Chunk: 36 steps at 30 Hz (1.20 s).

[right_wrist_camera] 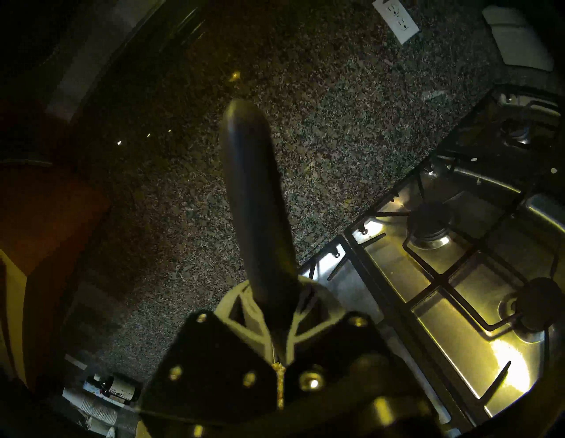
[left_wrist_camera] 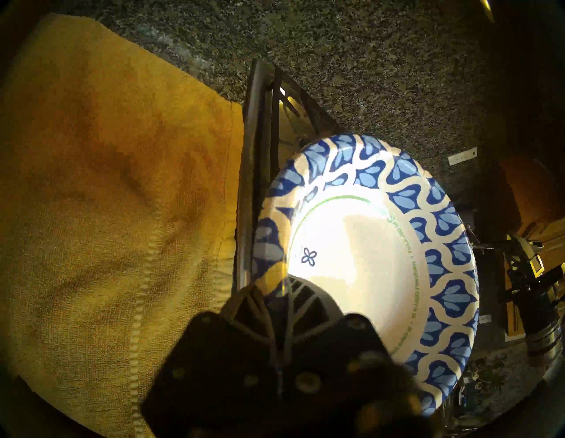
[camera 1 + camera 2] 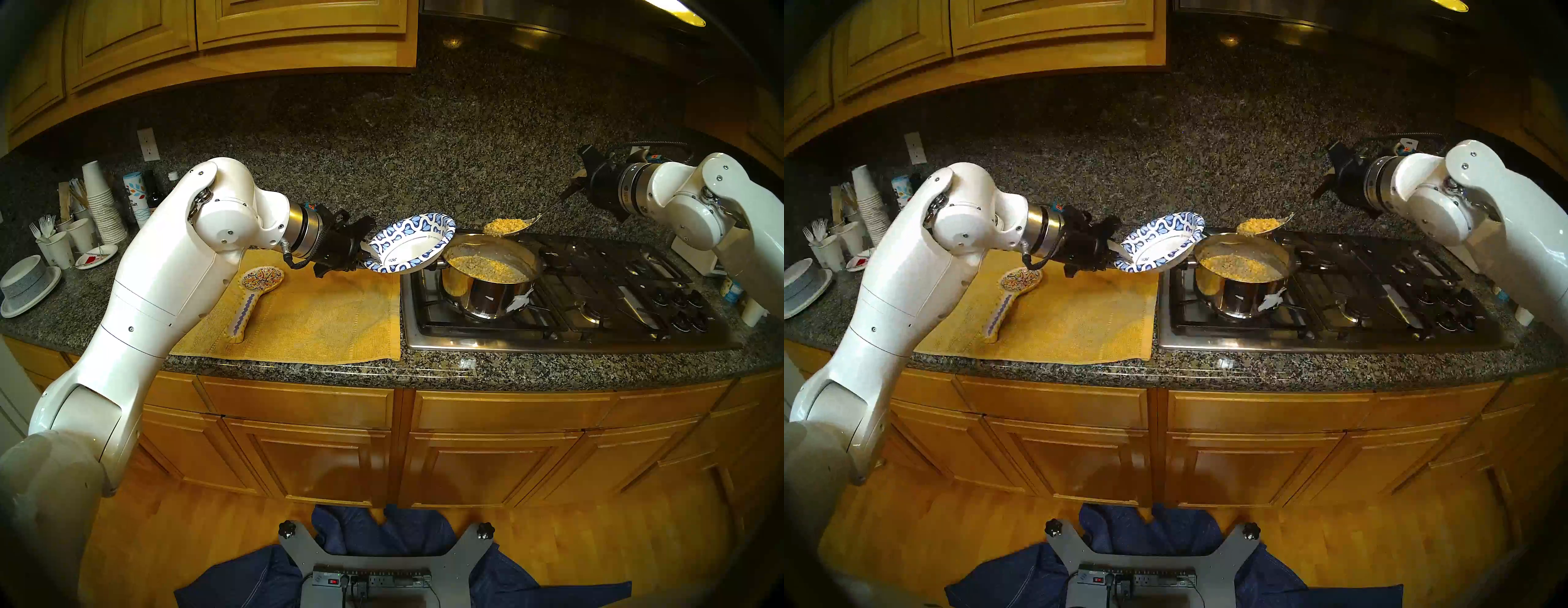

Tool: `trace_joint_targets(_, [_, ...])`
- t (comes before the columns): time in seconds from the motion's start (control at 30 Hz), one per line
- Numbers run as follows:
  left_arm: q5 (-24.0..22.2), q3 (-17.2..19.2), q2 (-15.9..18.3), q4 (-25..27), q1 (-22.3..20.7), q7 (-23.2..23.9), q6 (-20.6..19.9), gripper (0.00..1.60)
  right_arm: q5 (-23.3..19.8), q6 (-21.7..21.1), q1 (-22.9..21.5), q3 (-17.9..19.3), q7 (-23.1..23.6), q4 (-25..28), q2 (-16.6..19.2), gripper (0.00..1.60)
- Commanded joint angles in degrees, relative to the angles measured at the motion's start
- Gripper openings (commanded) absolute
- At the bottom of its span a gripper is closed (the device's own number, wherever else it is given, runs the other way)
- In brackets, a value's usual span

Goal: Scoop oatmeal into bowl

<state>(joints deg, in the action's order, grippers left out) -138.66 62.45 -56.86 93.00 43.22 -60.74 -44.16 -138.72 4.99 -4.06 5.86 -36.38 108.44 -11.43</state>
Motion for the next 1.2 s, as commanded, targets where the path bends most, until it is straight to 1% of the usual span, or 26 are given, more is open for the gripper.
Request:
trace_joint_targets(0.0, [-4.49,-0.96,1.55,0.53,-4.39,-6.81,2.24,0.0,0.56,-0.17,-4.07,3.63,0.37,0.28,-0.11,0.0])
trace_joint_targets(0.03, [-4.75,-1.42,1.93,0.47,-4.59,-6.02,2.52,0.0,0.45,-0.2,-4.17,3.75,0.4,0.32,-0.22,0.0])
trace_joint_targets(0.17, [-7.35,-2.52,2.47,0.47,-5.7,-8.63,3.88,0.0,0.09,-0.45,-4.71,4.31,0.22,0.69,-0.59,0.0])
trace_joint_targets(0.27, [-8.5,-3.33,2.97,0.41,-6.29,-8.87,4.61,0.0,-0.17,-0.62,-5.0,4.62,0.07,1.03,-0.79,0.0])
trace_joint_targets(0.33, [-10.43,-4.23,3.39,0.35,-7.2,-10.59,5.63,0.0,-0.65,-0.83,-5.25,4.94,-0.12,1.45,-0.99,0.0])
trace_joint_targets(0.37, [-10.43,-4.23,3.39,0.35,-7.2,-10.59,5.63,0.0,-0.65,-0.83,-5.25,4.94,-0.12,1.45,-0.99,0.0])
trace_joint_targets(0.4, [-10.53,-4.93,3.96,0.27,-7.44,-8.98,5.91,0.0,-0.87,-0.9,-5.35,5.06,-0.14,1.64,-1.1,0.0])
trace_joint_targets(0.43, [-11.93,-5.43,4.1,0.23,-8.08,-10.71,6.59,0.0,-1.26,-1.1,-5.57,5.32,-0.24,2.03,-1.3,0.0])
trace_joint_targets(0.47, [-11.93,-5.43,4.1,0.23,-8.08,-10.71,6.59,0.0,-1.26,-1.1,-5.57,5.32,-0.24,2.03,-1.3,0.0])
trace_joint_targets(0.53, [-13.35,-5.98,4.27,0.16,-8.75,-12.33,7.28,0.0,-1.58,-1.36,-5.79,5.58,-0.4,2.44,-1.52,0.0])
trace_joint_targets(0.6, [-14.1,-6.96,4.89,0.05,-9.34,-11.51,7.85,0.0,-1.89,-1.58,-5.95,5.76,-0.57,2.67,-1.67,0.0])
trace_joint_targets(0.63, [-14.95,-7.1,4.82,0.0,-9.69,-12.91,8.19,0.0,-2.1,-1.71,-6.02,5.86,-0.69,2.75,-1.74,0.0])
trace_joint_targets(0.67, [-15.4,-7.59,5.09,-0.06,-10.03,-12.76,8.48,0.0,-2.29,-1.82,-6.09,5.94,-0.78,2.85,-1.84,0.0])
trace_joint_targets(0.7, [-16.16,-7.85,5.12,-0.14,-10.41,-13.75,8.82,0.0,-2.54,-1.97,-6.15,6.02,-0.86,2.96,-1.95,0.0])
trace_joint_targets(0.73, [-16.53,-8.45,5.49,-0.2,-10.76,-13.15,9.09,0.0,-2.74,-2.07,-6.22,6.09,-0.97,3.06,-2.05,0.0])
trace_joint_targets(0.77, [-17.35,-8.78,5.52,-0.3,-11.19,-14.15,9.46,0.0,-3.14,-2.24,-6.31,6.22,-1.02,3.19,-2.17,0.0])
trace_joint_targets(0.87, [-18.96,-9.85,5.89,-0.55,-12.2,-15.16,10.25,0.0,-3.83,-2.45,-6.59,6.51,-1.27,3.6,-2.72,0.0])
trace_joint_targets(0.9, [-19.18,-10.3,6.16,-0.6,-12.46,-14.66,10.42,0.0,-4.01,-2.53,-6.69,6.61,-1.28,3.74,-2.94,0.0])
trace_joint_targets(0.93, [-19.89,-10.47,6.08,-0.72,-12.8,-15.77,10.69,0.0,-4.28,-2.59,-6.8,6.72,-1.32,3.85,-3.17,0.0])
trace_joint_targets(0.97, [-20.19,-10.84,6.26,-0.78,-13.07,-15.63,10.87,0.0,-4.45,-2.61,-6.89,6.79,-1.4,3.94,-3.37,0.0])
trace_joint_targets(1.03, [-21.25,-11.29,6.25,-1.0,-13.68,-16.95,11.29,0.0,-4.89,-2.65,-7.04,6.96,-1.47,4.06,-3.85,0.0])
trace_joint_targets(1.07, [-21.48,-11.89,6.59,-1.06,-14.01,-16.22,11.47,0.0,-5.01,-2.65,-7.07,6.99,-1.52,4.1,-4.06,0.0])
trace_joint_targets(1.1, [-22.65,-12.36,6.54,-1.34,-14.7,-17.74,11.87,0.0,-5.32,-2.62,-7.13,7.06,-1.58,4.12,-4.42,0.0])
trace_joint_targets(1.17, [-22.89,-13.0,6.89,-1.41,-15.06,-17.0,12.03,0.0,-5.43,-2.6,-7.18,7.1,-1.59,4.12,-4.64,0.0])
